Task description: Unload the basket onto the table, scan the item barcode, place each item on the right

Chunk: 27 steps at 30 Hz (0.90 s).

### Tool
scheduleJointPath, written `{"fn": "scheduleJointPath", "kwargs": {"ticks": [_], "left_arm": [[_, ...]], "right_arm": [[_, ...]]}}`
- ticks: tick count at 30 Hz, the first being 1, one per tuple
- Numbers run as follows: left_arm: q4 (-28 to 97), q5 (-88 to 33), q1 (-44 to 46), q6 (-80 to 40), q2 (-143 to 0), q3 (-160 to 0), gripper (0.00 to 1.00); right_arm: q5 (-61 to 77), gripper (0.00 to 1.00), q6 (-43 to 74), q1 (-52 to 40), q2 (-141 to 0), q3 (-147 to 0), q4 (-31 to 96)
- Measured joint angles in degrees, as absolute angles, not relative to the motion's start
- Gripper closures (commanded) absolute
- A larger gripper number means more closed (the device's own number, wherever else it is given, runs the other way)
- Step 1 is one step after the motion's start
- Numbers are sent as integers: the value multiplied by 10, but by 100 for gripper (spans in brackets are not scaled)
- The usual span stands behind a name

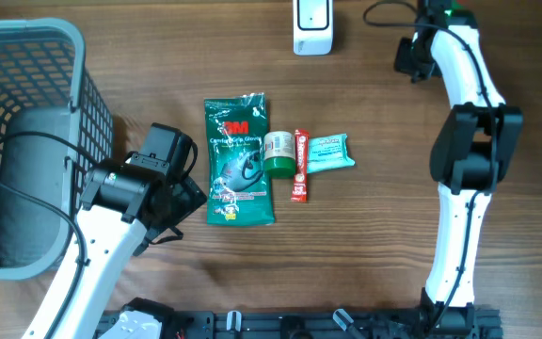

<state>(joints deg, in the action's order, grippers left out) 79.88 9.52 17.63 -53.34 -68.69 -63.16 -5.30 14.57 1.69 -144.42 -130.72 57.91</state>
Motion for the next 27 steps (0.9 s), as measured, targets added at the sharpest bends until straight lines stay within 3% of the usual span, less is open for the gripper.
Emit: {"fn": "scheduleJointPath", "kwargs": {"ticks": [10,21,27], "left_arm": [[799,95,176,-533,-687,-632,0],[799,95,176,-533,-687,-632,0],[799,95,176,-533,-687,-632,0]], "right_arm": [[-53,0,86,41,-1299,-1314,466],[26,0,0,189,-1390,-1313,444],[57,0,-26,180,-1443,-1306,447]]}}
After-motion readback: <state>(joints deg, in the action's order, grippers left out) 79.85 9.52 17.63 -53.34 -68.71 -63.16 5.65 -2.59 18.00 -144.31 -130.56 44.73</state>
